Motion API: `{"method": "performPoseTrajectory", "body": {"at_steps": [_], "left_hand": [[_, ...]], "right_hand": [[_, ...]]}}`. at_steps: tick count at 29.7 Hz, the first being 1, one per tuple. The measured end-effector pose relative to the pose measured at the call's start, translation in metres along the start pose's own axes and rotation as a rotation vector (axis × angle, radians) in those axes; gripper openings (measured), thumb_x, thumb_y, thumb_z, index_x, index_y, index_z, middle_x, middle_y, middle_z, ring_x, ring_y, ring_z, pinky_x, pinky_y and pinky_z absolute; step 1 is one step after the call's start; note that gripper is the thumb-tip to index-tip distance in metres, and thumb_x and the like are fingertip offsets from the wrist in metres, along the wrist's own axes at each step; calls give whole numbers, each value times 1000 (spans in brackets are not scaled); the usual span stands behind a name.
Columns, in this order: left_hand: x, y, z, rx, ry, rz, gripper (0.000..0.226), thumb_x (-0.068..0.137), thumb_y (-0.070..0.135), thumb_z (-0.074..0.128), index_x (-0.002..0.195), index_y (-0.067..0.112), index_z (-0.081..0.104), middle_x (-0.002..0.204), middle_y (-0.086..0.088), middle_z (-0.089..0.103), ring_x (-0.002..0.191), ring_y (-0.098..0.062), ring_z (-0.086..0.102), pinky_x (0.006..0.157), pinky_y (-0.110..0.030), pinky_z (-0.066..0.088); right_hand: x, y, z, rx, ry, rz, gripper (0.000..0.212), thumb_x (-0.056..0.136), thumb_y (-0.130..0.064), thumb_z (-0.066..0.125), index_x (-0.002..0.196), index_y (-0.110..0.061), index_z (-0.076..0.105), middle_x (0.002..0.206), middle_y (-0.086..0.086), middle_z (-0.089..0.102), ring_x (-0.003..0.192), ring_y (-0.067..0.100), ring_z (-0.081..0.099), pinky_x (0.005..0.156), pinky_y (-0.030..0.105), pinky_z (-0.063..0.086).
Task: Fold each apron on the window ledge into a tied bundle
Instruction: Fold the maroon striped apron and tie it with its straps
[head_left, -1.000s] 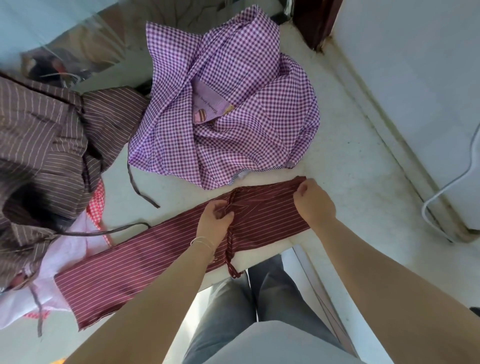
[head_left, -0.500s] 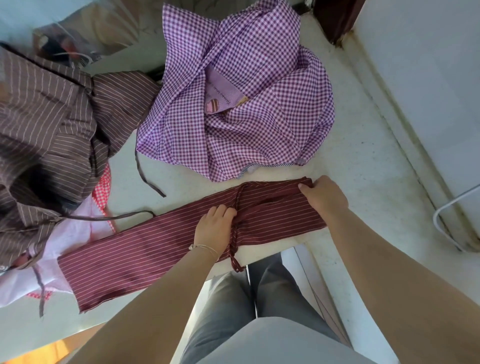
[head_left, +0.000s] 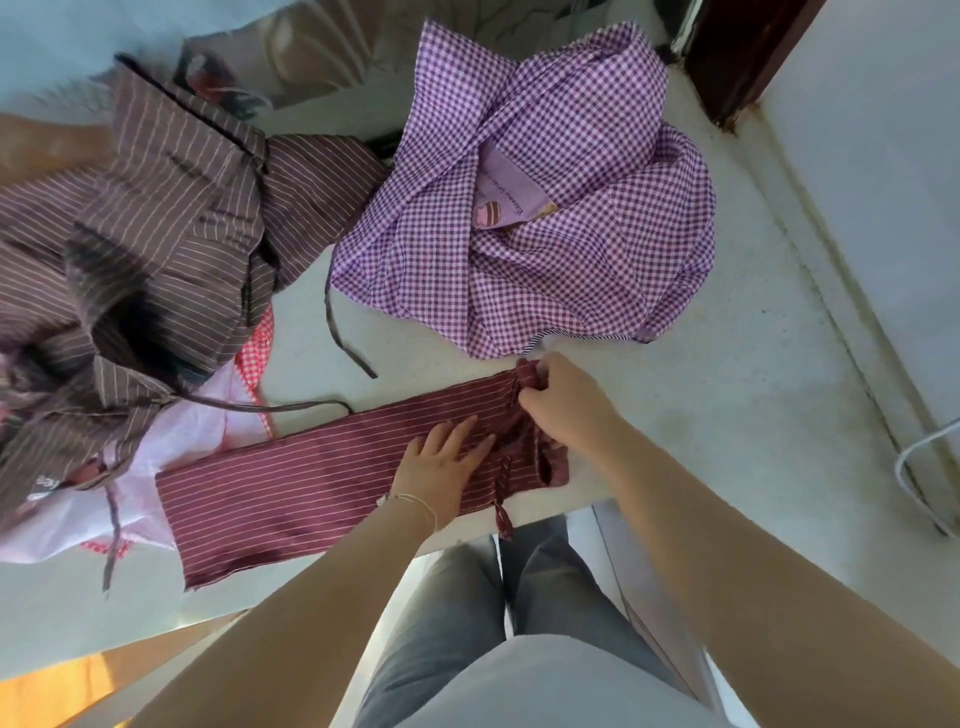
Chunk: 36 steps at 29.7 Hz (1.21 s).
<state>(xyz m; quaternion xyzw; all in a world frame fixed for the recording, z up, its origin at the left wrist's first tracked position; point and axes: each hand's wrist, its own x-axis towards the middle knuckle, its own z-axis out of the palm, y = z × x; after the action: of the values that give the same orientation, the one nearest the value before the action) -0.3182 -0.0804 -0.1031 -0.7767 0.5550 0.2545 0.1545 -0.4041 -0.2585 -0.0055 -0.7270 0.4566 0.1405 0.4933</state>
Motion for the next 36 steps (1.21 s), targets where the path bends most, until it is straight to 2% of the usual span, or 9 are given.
{"method": "performPoseTrajectory", "body": {"at_steps": [4,8,11,15,18,21,24,28,36], "left_hand": [[-17,-16,8,-216,8,-37,67,94,18,54,151,32,21,159,3,11,147,-28,10,119,-46,18],[-48,-51,-4,-1641,208,-629,21,98,14,46,109,18,64,105,0,66,108,-24,61,99,-40,48],[-63,-79,-1,-2252,84,-692,48,98,54,35,111,15,61,89,-2,69,92,-22,63,91,-39,49],[-60,-89,7,-2017,23,-663,36,96,47,48,112,17,61,103,-8,67,90,-19,62,75,-31,52],[-49,-95,16,-1705,153,-790,15,96,31,56,98,17,64,95,-8,64,81,-18,58,73,-31,52],[-43,-106,20,-1534,170,-827,42,98,33,50,132,8,53,128,-10,58,116,-26,55,103,-41,45],[-43,-121,18,-1434,196,-867,52,101,33,45,144,5,38,146,-12,44,133,-30,42,112,-39,33],[-46,-139,21,-1179,126,-804,53,101,37,41,141,3,41,140,-16,48,128,-32,46,103,-37,37],[-51,-152,35,-949,38,-651,46,102,43,32,117,5,53,110,-11,59,99,-27,55,78,-31,37]], "right_hand": [[-8,-27,72,-181,-97,-73,26,95,-28,53,114,-13,42,101,7,63,90,25,66,81,37,55],[-7,-49,131,-246,-113,-105,31,94,-27,53,117,-10,39,105,11,64,94,31,64,82,41,53],[-5,-57,165,-227,-220,-140,39,93,-23,53,125,-9,35,103,10,64,92,30,65,81,40,52],[-2,-51,183,-31,-279,-202,35,94,-19,52,128,-16,43,85,-2,64,72,12,62,71,34,55],[-3,-34,171,-38,116,-308,21,96,-19,49,116,-23,57,94,-13,63,76,-2,57,67,15,46],[4,-4,157,-225,452,-416,26,96,-17,50,121,-17,59,122,-3,60,114,12,53,96,30,48],[15,18,156,-475,332,-365,46,101,-35,36,143,-18,41,155,2,31,145,22,22,117,40,22],[21,33,167,-762,95,-257,71,92,-61,8,154,-27,-1,162,1,-9,148,23,-13,119,44,-1],[29,52,184,-891,161,-279,77,88,-68,-1,153,-28,-4,162,7,-5,148,28,-7,116,52,-5]]}}
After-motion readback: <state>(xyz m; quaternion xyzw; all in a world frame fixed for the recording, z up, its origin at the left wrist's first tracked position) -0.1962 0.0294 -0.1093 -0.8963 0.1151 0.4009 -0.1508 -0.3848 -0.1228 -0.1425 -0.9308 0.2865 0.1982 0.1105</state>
